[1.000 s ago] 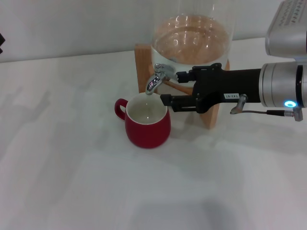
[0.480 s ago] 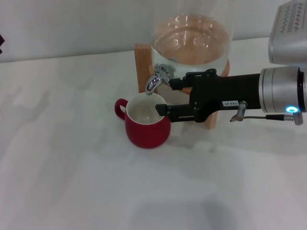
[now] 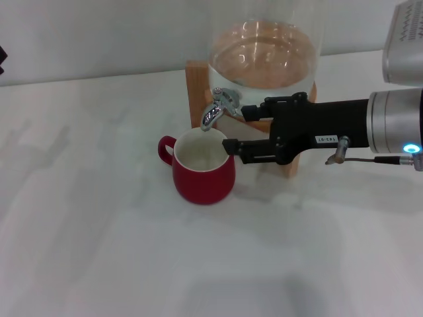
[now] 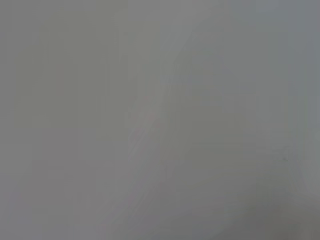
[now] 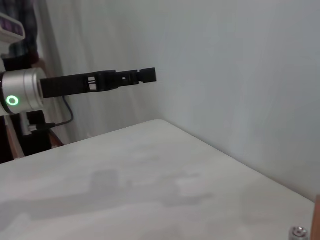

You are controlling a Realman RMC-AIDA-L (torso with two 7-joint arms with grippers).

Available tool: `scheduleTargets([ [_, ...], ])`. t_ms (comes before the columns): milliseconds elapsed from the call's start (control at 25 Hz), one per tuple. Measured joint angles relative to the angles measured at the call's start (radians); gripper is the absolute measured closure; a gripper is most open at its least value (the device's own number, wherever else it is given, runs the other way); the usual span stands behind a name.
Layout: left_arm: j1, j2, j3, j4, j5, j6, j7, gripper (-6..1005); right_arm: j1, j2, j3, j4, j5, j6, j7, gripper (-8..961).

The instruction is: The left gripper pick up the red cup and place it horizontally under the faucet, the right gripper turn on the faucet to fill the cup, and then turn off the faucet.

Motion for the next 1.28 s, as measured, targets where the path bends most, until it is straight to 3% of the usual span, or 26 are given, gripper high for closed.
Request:
scheduleTargets([
  [600, 0.040, 0.000, 0.001, 0.033, 0.000, -0.029, 0.015, 119, -0.001, 0.000, 0.029, -0.006, 0.005, 0.031, 0.000, 231],
  [960, 0.051, 0.001, -0.070, 0.029, -0.009, -0.124, 0.035, 119, -0.065, -0.001, 0.121, 0.075, 0.041, 0.137, -0.007, 231],
  [1280, 0.052, -0.001, -0.139, 0.028, -0.023, -0.233, 0.000, 119, -0.090, 0.000, 0.132, 0.050, 0.115, 0.170, -0.060, 231],
])
